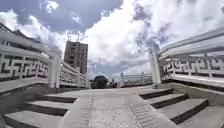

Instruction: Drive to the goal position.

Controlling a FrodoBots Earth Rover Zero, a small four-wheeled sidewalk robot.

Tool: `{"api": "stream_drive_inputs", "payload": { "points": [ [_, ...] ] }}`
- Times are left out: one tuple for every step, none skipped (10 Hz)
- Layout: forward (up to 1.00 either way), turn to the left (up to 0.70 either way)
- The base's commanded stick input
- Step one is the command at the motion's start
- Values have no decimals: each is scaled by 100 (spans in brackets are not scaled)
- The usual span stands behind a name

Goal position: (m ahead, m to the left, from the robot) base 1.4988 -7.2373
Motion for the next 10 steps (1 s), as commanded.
{"api": "stream_drive_inputs", "payload": {
  "points": [
    [70,0],
    [70,0],
    [70,0],
    [70,0],
    [70,0],
    [70,0],
    [70,0],
    [70,0],
    [70,0],
    [70,-1]
  ]
}}
